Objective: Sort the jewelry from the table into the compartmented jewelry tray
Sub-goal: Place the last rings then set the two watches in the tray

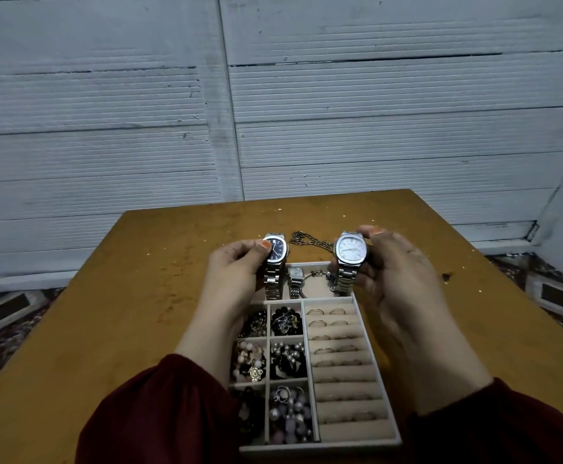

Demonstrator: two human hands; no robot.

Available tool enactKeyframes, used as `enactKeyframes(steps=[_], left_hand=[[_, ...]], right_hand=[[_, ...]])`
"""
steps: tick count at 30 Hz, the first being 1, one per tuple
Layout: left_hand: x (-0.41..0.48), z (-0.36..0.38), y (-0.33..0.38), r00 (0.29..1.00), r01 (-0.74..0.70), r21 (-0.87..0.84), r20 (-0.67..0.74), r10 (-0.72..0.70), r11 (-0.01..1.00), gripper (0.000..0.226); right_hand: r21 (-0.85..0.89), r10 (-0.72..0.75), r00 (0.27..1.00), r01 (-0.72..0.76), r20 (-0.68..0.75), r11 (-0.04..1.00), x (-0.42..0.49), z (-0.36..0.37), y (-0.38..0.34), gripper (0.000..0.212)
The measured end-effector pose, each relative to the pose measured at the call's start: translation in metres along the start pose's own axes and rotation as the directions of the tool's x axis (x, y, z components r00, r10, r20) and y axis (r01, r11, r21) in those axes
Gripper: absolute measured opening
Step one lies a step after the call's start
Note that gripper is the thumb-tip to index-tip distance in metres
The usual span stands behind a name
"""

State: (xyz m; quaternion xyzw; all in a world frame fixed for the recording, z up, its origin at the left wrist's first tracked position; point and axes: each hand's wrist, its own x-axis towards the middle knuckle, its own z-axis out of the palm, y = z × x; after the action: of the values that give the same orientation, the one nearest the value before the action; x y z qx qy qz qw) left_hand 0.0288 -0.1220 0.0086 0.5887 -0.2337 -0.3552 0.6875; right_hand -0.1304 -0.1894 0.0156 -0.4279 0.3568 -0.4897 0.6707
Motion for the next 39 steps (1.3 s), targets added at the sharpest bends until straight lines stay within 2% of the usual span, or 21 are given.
enactKeyframes(steps=[8, 13, 18, 25, 32, 39], left_hand=[[0.003, -0.006, -0.004, 0.999, 0.035, 0.069, 0.030, -0.037, 0.997, 0.004], [0.005, -0.007, -0.009, 0.998, 0.012, 0.139, 0.067, -0.022, 0.990, 0.014], [0.008, -0.008, -0.011, 0.998, -0.003, 0.131, 0.060, -0.005, 0.991, 0.022], [0.009, -0.007, -0.010, 0.992, -0.104, 0.185, 0.090, 0.089, 0.977, 0.020], [0.010, -0.005, -0.010, 0.989, -0.147, 0.219, 0.035, 0.143, 0.965, 0.019], [0.007, -0.004, -0.002, 0.964, -0.262, 0.229, 0.016, 0.266, 0.938, 0.021]], right_hand=[[-0.034, -0.002, 1.000, 0.003, 0.028, 0.999, 0.001, 0.001, 0.001, 0.017], [-0.028, -0.017, 0.999, 0.018, 0.038, 0.999, 0.000, 0.002, 0.001, 0.017], [-0.024, -0.020, 1.000, 0.021, 0.023, 0.999, 0.000, 0.002, 0.003, 0.015], [-0.018, -0.017, 0.999, 0.018, 0.029, 1.000, 0.000, 0.002, 0.001, 0.015], [0.002, -0.007, 0.999, 0.007, 0.051, 1.000, -0.003, 0.002, 0.000, 0.016], [0.022, -0.013, 0.999, 0.012, 0.050, 1.000, -0.001, 0.000, 0.000, 0.016]])
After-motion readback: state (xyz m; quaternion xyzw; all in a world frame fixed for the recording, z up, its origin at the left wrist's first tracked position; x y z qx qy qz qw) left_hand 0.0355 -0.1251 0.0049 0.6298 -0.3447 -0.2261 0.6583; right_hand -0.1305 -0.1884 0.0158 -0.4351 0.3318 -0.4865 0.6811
